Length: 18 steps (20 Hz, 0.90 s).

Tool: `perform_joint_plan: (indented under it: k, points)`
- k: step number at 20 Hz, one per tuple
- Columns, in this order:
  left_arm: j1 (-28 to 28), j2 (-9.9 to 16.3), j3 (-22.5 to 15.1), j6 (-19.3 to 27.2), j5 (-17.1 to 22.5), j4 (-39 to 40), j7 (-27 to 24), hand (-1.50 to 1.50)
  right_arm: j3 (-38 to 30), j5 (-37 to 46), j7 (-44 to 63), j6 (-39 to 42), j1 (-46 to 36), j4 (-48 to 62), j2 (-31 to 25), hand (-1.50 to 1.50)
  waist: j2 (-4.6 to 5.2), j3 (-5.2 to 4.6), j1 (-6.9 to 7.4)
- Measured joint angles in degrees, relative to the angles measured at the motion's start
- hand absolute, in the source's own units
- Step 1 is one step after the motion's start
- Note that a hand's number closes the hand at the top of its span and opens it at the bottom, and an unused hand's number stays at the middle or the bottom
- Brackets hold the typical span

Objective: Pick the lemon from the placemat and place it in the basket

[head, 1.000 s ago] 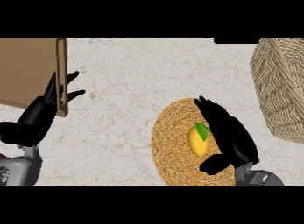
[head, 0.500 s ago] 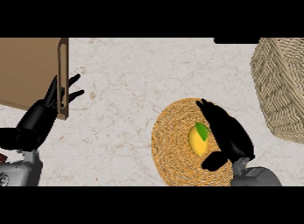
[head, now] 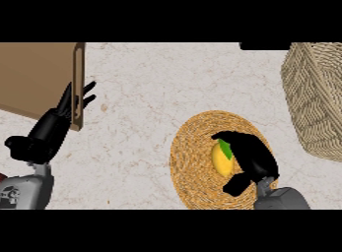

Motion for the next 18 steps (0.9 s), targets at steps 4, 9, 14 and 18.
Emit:
perform_joint_plan:
  k: [4, 9, 14, 18]
  points:
    - [1.1, -0.2, 0.1, -0.1, 0.3, -2.4, 1.0, 0.00, 0.8, 1.4, -0.2, 0.8, -1.7, 1.9, 0.9, 1.50, -0.18, -0.18, 0.07]
    - [0.5, -0.1, 0.4, -0.6, 0.2, -1.1, 0.5, 0.00, 2.8, 3.9, -1.9, 1.0, -1.4, 0.7, -0.4, 1.50, -0.18, -0.15, -0.06]
    - [0.8, -0.6, 0.2, -0.3, -0.6, -0.1, -0.9, 0.00, 4.2, 7.2, -4.9, -2.5, -1.4, 1.2, -1.4, 1.50, -0.35, -0.31, -0.08]
    - [0.7, 0.2, 1.1, -1.0, 0.1, 0.1, -0.8, 0.00, 5.9, 8.8, -7.8, -4.8, 5.8, -5.5, -5.5, 1.50, -0.30, -0.15, -0.33]
